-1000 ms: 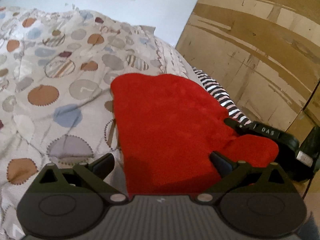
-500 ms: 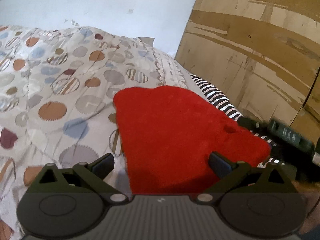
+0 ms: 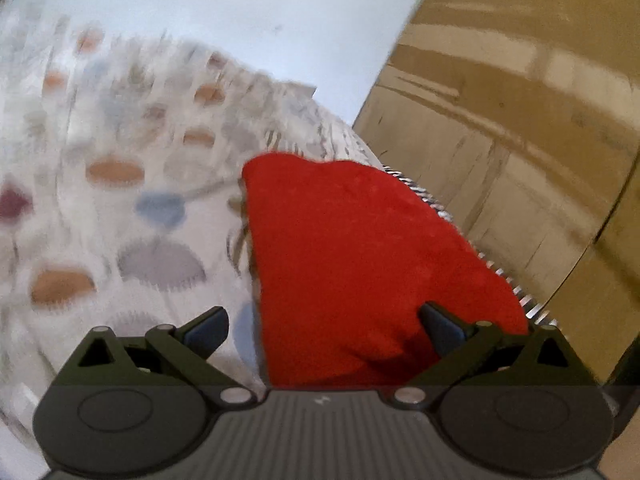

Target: Fold small clothes

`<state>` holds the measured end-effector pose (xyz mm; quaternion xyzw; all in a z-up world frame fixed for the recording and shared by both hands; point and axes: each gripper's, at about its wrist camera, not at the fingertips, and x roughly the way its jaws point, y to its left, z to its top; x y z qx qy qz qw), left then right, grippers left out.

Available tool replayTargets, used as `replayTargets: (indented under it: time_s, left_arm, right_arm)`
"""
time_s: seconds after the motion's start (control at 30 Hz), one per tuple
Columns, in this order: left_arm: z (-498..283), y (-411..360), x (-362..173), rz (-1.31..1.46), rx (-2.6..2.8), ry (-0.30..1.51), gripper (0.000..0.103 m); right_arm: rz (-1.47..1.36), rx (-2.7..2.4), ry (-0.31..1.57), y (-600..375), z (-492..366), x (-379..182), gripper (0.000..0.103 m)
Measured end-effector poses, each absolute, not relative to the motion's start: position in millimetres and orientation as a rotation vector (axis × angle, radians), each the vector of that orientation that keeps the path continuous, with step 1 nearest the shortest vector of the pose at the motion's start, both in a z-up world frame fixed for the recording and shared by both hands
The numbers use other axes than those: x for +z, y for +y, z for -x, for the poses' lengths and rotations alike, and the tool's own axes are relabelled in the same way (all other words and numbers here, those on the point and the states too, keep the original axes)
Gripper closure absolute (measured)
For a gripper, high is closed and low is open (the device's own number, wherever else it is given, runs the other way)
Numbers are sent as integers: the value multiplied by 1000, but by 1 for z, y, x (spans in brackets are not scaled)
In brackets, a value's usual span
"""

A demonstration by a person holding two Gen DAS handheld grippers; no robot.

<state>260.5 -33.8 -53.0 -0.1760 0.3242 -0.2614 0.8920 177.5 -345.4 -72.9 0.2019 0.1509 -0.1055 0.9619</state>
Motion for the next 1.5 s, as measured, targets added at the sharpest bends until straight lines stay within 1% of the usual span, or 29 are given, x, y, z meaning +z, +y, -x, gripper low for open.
replayTargets:
  time_s: [0.1,0.2,0.3,0.33,0.37,0.4,0.43,0.5,0.67,0.8,0.9,0.97,1.0,1.07,1.13,1.27,1.4,1.47,1.5]
  left_arm:
    - [-265,-24,-62,478,-547,711,0]
    - [-259,-30,-58,419,-527,675,0]
    - [-256,-36,-55,384,-505,661,0]
    - [-256,-36,-56,390,-503,663,0]
    - [-257,-36,-57,402,-502,667,0]
    - [-257,-35,-58,418,-502,672,0]
    - [-257,-34,-59,430,-501,675,0]
    - [-255,-35,-59,425,-492,668,0]
    - [-255,-45,-54,380,-469,657,0]
    - [-254,-49,-54,387,-465,665,0]
    - [-255,-48,-53,392,-464,658,0]
    - [-256,-49,-46,375,-455,648,0]
    - [-257,-51,-41,365,-447,647,0]
    - [-260,-53,-32,357,-436,643,1]
    - [-262,-56,-22,357,-419,626,1]
    - [-262,-68,-13,338,-450,573,1]
    - [-266,-85,-24,252,-477,633,0]
    - [-267,-87,-31,245,-483,636,0]
    - [-266,-89,-34,226,-484,632,0]
  right_arm:
    - [-476,-172,221,-354,-167,-69,12]
    - [-482,-124,126,-359,-162,-63,13]
    - [-568,-104,140,-378,-179,-61,22]
    - [-591,-108,157,-384,-187,-61,29]
    - [-595,-116,185,-387,-196,-60,40]
    - [-578,-117,220,-390,-208,-58,47]
    - [-570,-107,223,-389,-216,-57,62]
    - [-558,-85,207,-385,-226,-52,78]
    - [-467,-101,239,-374,-246,-49,81]
    - [-545,-97,293,-387,-249,-66,80]
    - [-619,-41,293,-404,-244,-64,68]
    - [-584,-38,307,-410,-246,-54,53]
    - [-558,-39,319,-411,-247,-48,49]
    - [-512,-22,340,-413,-255,-36,32]
    - [-457,-10,352,-410,-269,-26,26]
    - [-362,-14,402,-400,-301,-22,27]
    - [-311,-50,477,-395,-322,-46,27]
    - [-354,-49,474,-400,-321,-60,25]
    - [-378,-52,469,-405,-319,-65,20]
